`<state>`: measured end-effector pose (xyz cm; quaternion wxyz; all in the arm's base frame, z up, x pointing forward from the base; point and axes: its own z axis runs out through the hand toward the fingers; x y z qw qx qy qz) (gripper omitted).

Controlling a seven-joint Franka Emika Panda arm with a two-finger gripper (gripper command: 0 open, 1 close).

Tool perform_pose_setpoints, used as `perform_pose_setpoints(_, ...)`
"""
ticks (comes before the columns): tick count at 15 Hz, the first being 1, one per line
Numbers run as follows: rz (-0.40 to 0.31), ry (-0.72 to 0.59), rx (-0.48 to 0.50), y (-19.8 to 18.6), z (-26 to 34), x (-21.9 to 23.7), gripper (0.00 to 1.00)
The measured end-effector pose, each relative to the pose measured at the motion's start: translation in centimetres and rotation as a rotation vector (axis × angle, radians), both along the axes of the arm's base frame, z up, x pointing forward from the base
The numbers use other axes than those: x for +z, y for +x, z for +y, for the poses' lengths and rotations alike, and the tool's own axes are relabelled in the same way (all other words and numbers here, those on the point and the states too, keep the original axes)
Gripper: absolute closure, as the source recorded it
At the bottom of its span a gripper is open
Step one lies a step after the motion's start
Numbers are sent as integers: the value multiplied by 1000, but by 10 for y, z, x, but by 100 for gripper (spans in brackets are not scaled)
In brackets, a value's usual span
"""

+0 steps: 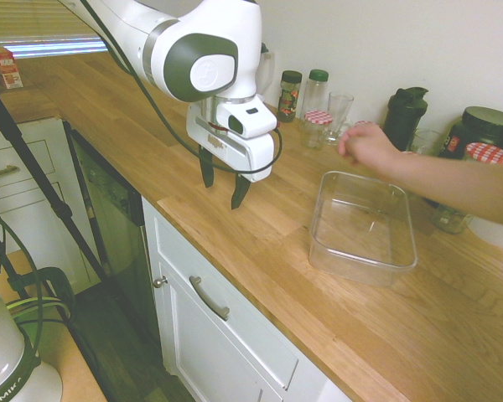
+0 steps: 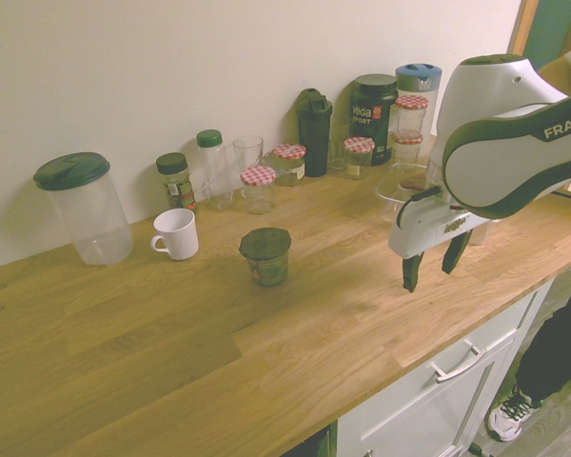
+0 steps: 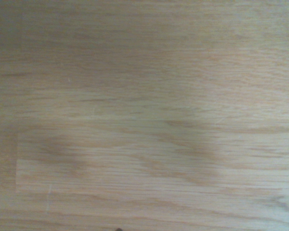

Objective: Put the cereal into the container

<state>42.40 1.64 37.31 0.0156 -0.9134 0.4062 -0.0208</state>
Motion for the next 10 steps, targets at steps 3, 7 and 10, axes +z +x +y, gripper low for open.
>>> perform_pose_setpoints(3, -41, -2, 7, 5, 4, 4, 0)
perform_pose_setpoints(7, -176, 48, 47, 27, 47, 18, 0)
perform_pose_setpoints(10, -254, 85, 59, 51, 80, 14, 0)
